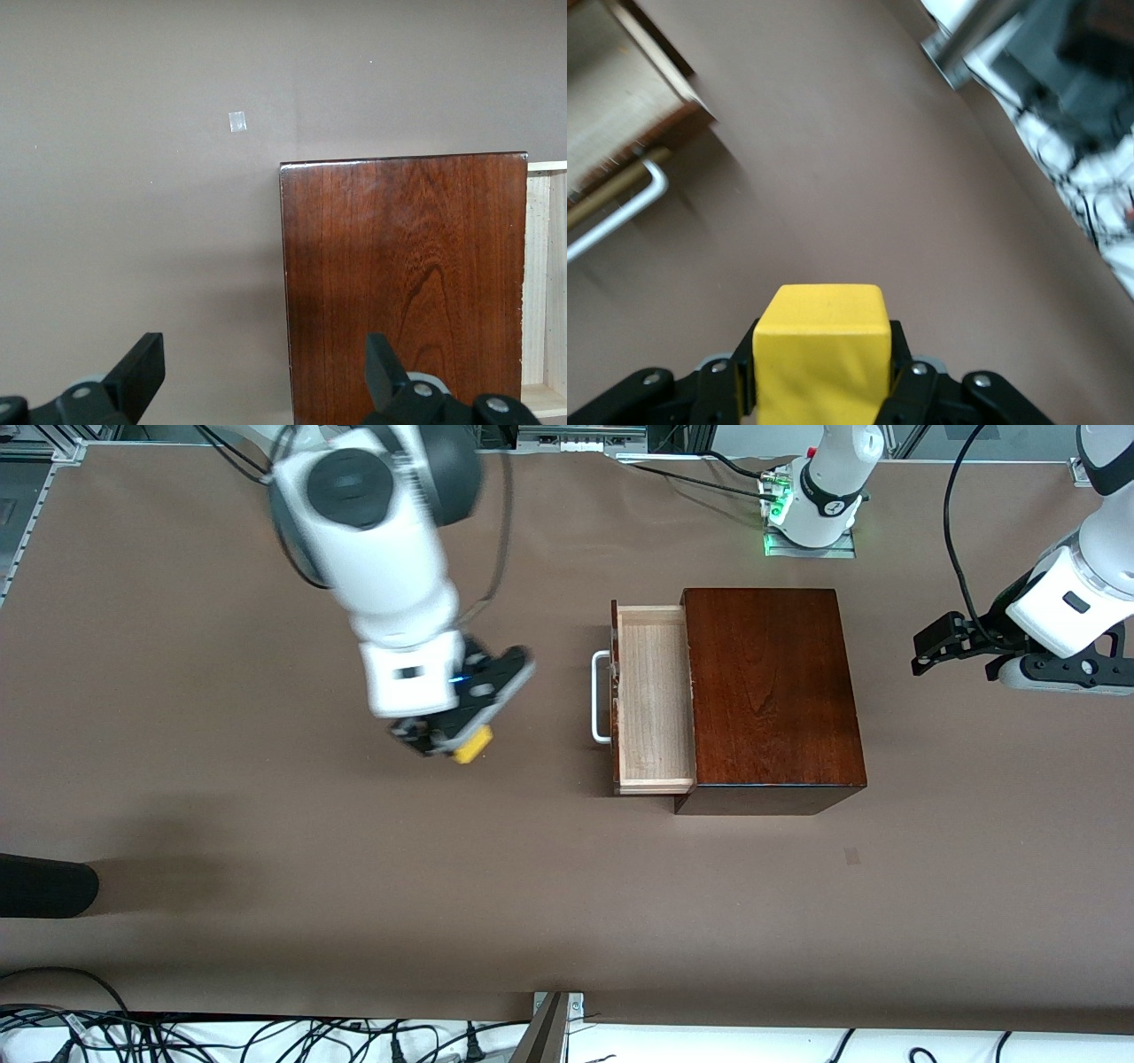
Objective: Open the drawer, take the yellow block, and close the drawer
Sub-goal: 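Carry the cube away from the box while the left gripper reaches the drawer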
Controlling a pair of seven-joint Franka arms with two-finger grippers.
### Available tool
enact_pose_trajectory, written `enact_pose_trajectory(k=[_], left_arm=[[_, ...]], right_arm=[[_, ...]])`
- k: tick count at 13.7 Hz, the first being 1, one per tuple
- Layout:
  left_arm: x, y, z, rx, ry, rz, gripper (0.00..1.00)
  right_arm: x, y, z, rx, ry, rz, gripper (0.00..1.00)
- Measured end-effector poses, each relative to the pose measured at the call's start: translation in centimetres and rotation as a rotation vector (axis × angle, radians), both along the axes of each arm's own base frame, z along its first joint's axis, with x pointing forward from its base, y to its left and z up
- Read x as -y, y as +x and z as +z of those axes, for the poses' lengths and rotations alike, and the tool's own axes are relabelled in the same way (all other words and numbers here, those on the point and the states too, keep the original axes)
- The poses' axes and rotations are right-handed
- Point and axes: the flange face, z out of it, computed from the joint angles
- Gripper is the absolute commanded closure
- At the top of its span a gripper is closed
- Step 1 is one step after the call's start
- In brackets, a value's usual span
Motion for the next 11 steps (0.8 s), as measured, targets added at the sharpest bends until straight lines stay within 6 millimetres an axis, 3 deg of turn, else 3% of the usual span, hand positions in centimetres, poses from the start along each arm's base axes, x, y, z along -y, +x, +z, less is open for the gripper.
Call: enact_pose_trajectory(k=[3, 6, 11], left_arm=[[-0.1, 0.1, -0.1, -0.002, 0.000, 0.002, 0.00], [-0.2, 0.1, -0.1, -0.002, 0.000, 0.003, 0.00], [-0.1, 0.1, -0.1, -0.002, 0.000, 0.002, 0.00]], right_arm=[[8.0, 0.4, 0.2, -0.058, 0.013, -0.144, 1.00], [15.2, 0.6, -1.0, -0.114, 0.019, -0.261, 1.00], [24.1, -0.4, -6.7, -0.187, 0.031, -0.425, 1.00]])
